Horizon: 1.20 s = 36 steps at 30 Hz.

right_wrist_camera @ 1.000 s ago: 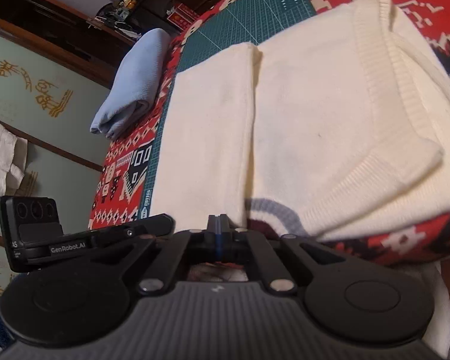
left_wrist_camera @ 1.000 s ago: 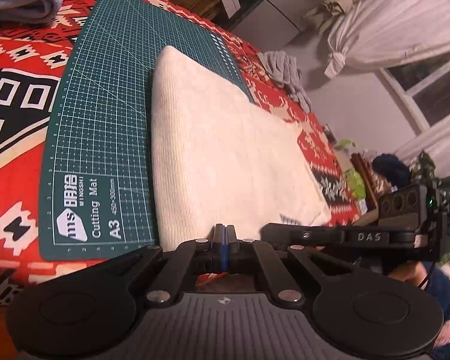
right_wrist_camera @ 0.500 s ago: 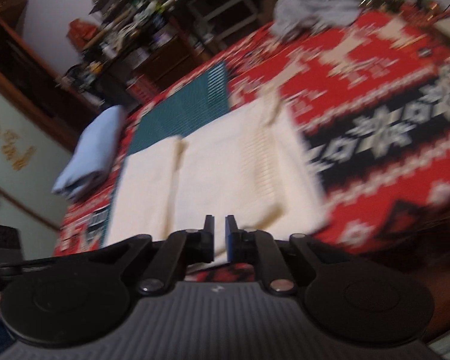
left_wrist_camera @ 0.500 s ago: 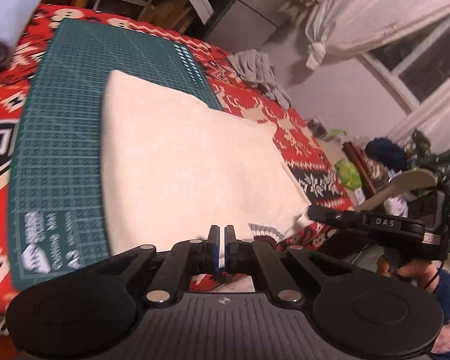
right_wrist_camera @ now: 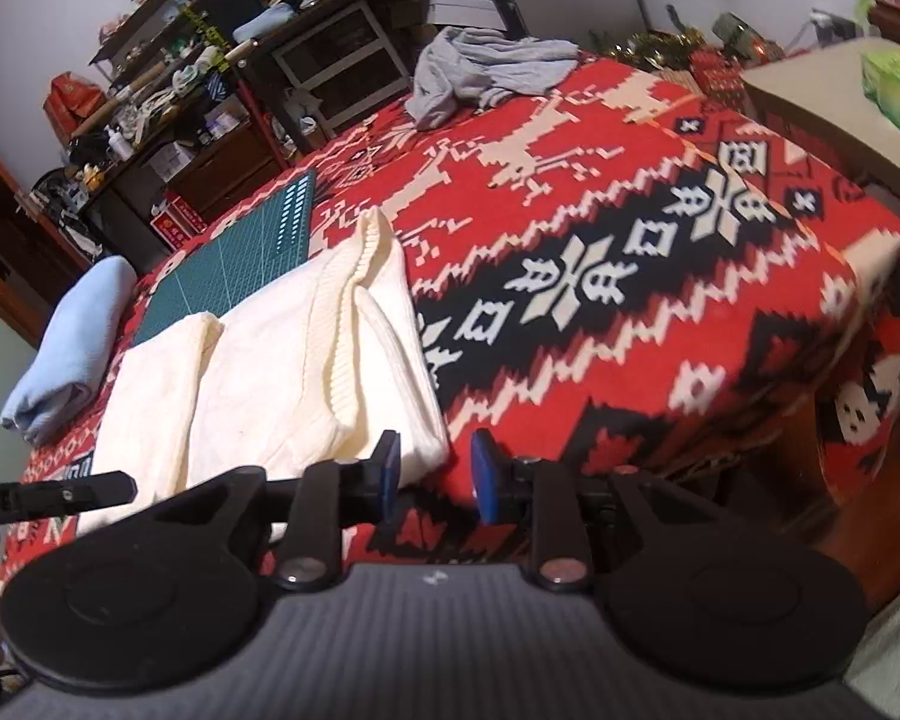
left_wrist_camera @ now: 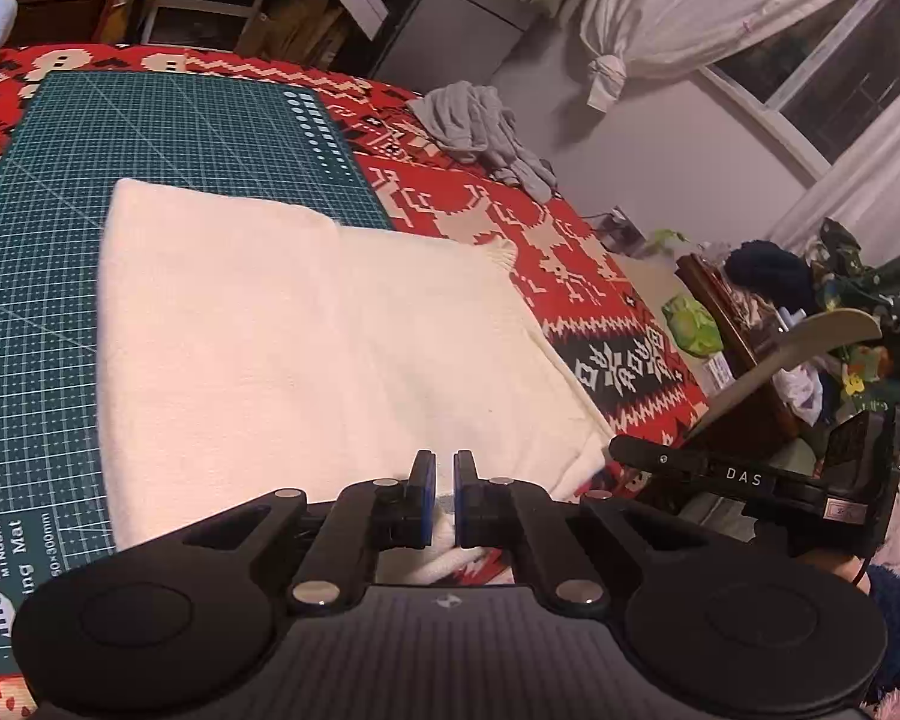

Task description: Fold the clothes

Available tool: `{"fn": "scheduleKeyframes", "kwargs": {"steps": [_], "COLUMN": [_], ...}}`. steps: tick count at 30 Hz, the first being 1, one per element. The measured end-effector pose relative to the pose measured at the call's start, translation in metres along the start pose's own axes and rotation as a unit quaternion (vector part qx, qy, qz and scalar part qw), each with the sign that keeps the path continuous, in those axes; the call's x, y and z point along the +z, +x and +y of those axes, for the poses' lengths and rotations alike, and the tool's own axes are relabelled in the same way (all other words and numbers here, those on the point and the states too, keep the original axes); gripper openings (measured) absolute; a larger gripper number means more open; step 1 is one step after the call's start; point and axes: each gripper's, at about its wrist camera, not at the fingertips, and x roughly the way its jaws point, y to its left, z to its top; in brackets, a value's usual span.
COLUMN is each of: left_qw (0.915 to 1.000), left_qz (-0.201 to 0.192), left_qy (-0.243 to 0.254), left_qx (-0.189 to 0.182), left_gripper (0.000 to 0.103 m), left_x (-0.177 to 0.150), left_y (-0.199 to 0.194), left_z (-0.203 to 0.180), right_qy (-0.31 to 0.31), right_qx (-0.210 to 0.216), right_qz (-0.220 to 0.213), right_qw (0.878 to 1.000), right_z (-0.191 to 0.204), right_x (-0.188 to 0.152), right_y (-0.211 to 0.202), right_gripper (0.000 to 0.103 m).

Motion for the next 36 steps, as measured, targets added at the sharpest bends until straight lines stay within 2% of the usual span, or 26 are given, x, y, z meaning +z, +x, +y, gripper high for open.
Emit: {"fn": "scheduleKeyframes", "kwargs": {"steps": [1,2,3,6,11,13,15,17,19,22,24,25,27,29,33,36], "left_qw": [1.0,1.0,0.9999,0.9995,0.9969,0.9947,0.9902,0.9837,0.9795,0.9742,0.9708,0.9688,0.9657,0.9641,0.9646,0.9659], "left_qz": [-0.001,-0.003,-0.004,-0.015,-0.049,-0.06,-0.072,-0.091,-0.108,-0.126,-0.131,-0.131,-0.13,-0.129,-0.123,-0.119], "left_qy": [-0.003,-0.008,-0.014,-0.025,-0.059,-0.079,-0.118,-0.155,-0.17,-0.187,-0.201,-0.21,-0.224,-0.231,-0.231,-0.225], "left_qx": [0.002,0.004,0.005,0.01,0.019,0.028,0.02,0.009,0.008,0.005,0.001,-0.005,-0.013,-0.018,-0.034,-0.047], "left_gripper": [0.004,0.004,0.004,0.004,0.004,0.004,0.004,0.004,0.004,0.004,0.004,0.004,0.004,0.004,0.005,0.017], "left_x": [0.0,-0.001,-0.001,0.0,-0.003,-0.007,-0.012,-0.018,-0.024,-0.032,-0.038,-0.042,-0.047,-0.05,-0.049,-0.042], "left_y": [-0.001,-0.002,-0.004,-0.011,-0.04,-0.051,-0.062,-0.074,-0.084,-0.098,-0.105,-0.107,-0.109,-0.11,-0.103,-0.094], "left_z": [0.002,0.005,0.007,0.015,0.038,0.052,0.069,0.082,0.089,0.097,0.104,0.108,0.114,0.119,0.123,0.124], "right_qy": [-0.007,-0.016,-0.023,-0.023,-0.024,-0.059,-0.109,-0.165,-0.218,-0.286,-0.333,-0.356,-0.382,-0.389,-0.378,-0.357], "right_qx": [-0.001,-0.004,-0.007,-0.004,0.05,0.073,0.093,0.111,0.134,0.174,0.202,0.21,0.212,0.205,0.194,0.202], "right_qz": [0.0,-0.002,-0.001,0.0,-0.037,-0.052,-0.068,-0.077,-0.077,-0.049,-0.021,-0.007,0.03,0.068,0.099,0.108], "right_qw": [1.0,1.0,1.0,1.0,0.998,0.994,0.987,0.977,0.964,0.941,0.921,0.911,0.899,0.895,0.9,0.906], "right_z": [0.002,0.004,0.006,0.011,0.033,0.057,0.091,0.13,0.168,0.22,0.251,0.264,0.281,0.286,0.278,0.273], "right_x": [0.0,0.001,0.002,0.005,0.027,0.038,0.045,0.047,0.044,0.025,0.004,-0.009,-0.034,-0.053,-0.059,-0.052], "right_y": [0.002,0.004,0.005,0.006,-0.018,-0.028,-0.035,-0.037,-0.034,-0.019,-0.006,0.003,0.023,0.046,0.066,0.064], "right_gripper": [0.029,0.024,0.006,0.006,0.006,0.005,0.005,0.005,0.005,0.005,0.005,0.005,0.005,0.005,0.006,0.008]}}
